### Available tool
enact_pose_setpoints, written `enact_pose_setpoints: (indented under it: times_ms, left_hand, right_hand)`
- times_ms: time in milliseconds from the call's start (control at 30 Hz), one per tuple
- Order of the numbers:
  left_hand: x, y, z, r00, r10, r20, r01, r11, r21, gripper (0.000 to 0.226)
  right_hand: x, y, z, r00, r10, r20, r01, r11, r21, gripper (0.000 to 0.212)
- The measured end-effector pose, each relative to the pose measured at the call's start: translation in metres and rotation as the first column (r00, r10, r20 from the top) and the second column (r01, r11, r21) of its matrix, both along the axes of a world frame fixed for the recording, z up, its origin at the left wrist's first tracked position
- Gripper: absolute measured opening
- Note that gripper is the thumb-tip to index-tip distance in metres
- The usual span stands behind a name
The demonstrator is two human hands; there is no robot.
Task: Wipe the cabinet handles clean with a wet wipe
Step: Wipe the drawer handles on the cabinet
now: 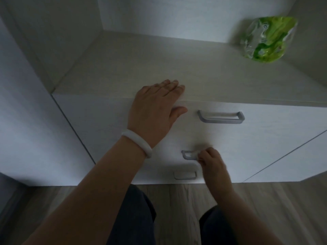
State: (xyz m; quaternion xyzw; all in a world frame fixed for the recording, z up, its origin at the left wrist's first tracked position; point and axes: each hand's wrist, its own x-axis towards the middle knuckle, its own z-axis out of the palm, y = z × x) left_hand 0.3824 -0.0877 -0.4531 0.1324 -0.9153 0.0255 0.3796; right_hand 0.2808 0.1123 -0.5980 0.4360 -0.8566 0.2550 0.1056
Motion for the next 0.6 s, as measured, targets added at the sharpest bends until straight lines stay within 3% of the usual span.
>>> enact_pose_setpoints:
  times_ms: [200,400,500,600]
  left_hand:
    - [-0.001,0.001,-0.001,1.000,0.004,-0.010,-0.004,1.000,0.014,0.049]
    - [0.001,0.000,-0.001,1.000,0.003,-0.010,-0.003,1.000,-0.010,0.050]
    - [0.001,-0.001,-0.001,1.000,-0.001,0.002,0.001,1.000,-0.011,0.050]
    - [0.000,0.000,-0.001,1.000,0.010,-0.005,-0.010,1.000,-0.009,0.050]
  right_hand:
    - [-0.007,0.003,0.003,0.997,-0.077,0.026,0.077,0.997,-0.018,0.023]
    - [-0.005,-0.011,0.001,0.993,0.066,0.100,-0.070,0.997,0.037,0.008]
    - [-0.013,0.012,0.017,0.972,-0.092,0.218,0.107,0.993,-0.056,0.008]
    - [-0.016,0.040,0.024,0.863,-0.343,0.370,0.410,0.905,-0.116,0.011]
